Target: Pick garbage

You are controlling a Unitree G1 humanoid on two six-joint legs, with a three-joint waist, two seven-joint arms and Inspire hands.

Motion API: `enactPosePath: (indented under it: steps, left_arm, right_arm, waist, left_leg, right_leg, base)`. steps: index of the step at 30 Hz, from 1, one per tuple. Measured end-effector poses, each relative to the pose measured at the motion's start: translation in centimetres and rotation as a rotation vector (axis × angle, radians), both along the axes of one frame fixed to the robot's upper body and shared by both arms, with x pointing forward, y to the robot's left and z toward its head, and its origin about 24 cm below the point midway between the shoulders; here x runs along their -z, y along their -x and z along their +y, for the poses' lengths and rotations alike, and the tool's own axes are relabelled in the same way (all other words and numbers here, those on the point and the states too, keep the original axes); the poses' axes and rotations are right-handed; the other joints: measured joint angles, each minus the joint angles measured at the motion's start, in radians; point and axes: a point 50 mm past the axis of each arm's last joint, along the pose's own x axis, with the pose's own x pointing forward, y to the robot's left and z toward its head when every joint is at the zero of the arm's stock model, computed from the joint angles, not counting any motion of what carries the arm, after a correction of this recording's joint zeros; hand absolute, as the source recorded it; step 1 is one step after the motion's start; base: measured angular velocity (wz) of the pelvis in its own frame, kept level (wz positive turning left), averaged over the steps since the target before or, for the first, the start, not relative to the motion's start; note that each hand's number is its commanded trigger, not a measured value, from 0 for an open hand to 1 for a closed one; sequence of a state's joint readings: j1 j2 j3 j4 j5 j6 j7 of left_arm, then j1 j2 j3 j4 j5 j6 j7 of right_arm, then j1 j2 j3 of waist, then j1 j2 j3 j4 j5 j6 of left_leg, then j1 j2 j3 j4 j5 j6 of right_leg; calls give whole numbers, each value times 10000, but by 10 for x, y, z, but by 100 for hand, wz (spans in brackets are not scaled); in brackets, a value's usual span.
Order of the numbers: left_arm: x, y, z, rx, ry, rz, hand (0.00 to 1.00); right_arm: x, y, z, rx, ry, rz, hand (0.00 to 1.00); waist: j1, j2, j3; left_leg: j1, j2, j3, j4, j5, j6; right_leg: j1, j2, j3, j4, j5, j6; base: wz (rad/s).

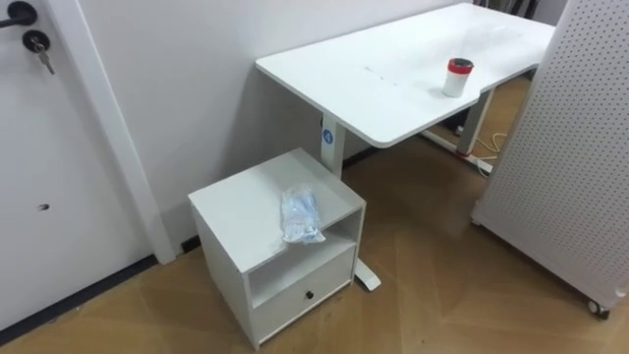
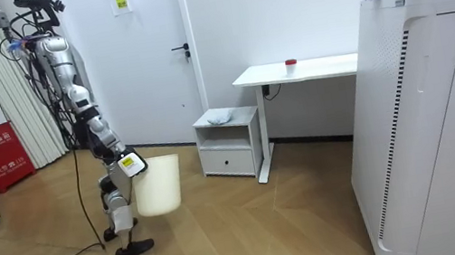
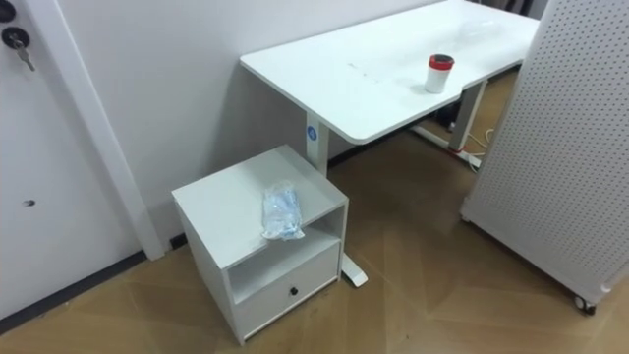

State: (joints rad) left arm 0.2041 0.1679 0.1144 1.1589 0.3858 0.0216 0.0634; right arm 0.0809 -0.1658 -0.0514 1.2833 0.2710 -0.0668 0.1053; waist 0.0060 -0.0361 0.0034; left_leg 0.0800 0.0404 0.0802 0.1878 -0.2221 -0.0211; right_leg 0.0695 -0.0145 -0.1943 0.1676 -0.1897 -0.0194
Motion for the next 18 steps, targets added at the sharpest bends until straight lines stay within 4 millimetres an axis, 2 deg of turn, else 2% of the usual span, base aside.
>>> enactPosePath:
  steps: [5, 8, 10, 11, 13, 16, 17, 18]
  left_arm:
    - [0, 3, 0, -42, -23, 123, 0]
    - [0, 1, 1, -26, -47, 93, 0]
    - [0, 2, 2, -108, -56, 155, 0]
    - [0, 3, 2, -143, -63, 206, 0]
    - [0, 5, 2, -185, -27, 372, 0]
    - [1, 8, 1, -224, 47, 549, 0]
    - [1, 11, 1, -260, 53, 618, 0]
    - [1, 9, -1, -254, 86, 568, 0]
  right_arm:
    - [0, 0, 1, -46, 6, 22, 100]
    - [0, -2, 2, -94, -40, 12, 100]
    - [0, -2, 3, -135, -119, -12, 100]
    - [0, -3, 3, -145, -127, -27, 100]
    - [0, -2, 2, -144, -118, -18, 100]
    - [0, -2, 1, -142, -77, -14, 100]
    - [0, -3, 1, -154, -73, -42, 100]
    - [-1, -5, 0, -113, -30, -81, 100]
  waist:
    - [-25, -14, -5]
    - [-13, -56, -33]
    - [76, -58, 47]
    - [107, -61, 52]
    - [177, -17, 54]
    - [132, 98, 69]
    - [145, -11, 99]
    - [77, -19, 91]
  left_leg:
    - [-132, -2, -4, 107, -2, -2]
    - [-440, 19, 0, 543, -27, -34]
    - [-773, 150, 15, 1408, -252, -127]
    - [-902, 198, 4, 1754, -351, -142]
    - [-1443, 436, -45, 3332, -564, -204]
    - [-2299, 769, -105, 5093, -469, -152]
    - [-2469, 785, -106, 5384, -404, -106]
    - [-2800, 644, -123, 5537, -525, 18]
  right_leg:
    - [-44, -10, -73, -5, -29, -5]
    - [-177, -17, -135, 81, -81, -45]
    - [-297, 17, -118, 413, -256, -147]
    - [-354, 37, -98, 534, -364, -183]
    - [-348, 130, -17, 972, -649, -334]
    - [-341, 308, 28, 1373, -959, -544]
    - [-309, 325, 127, 1493, -1074, -591]
    - [-326, 319, 370, 1688, -1212, -674]
  base:
    - [4]
    - [4]
    - [-10]
    - [-14]
    - [-13]
    - [2]
    - [18]
    - [44]
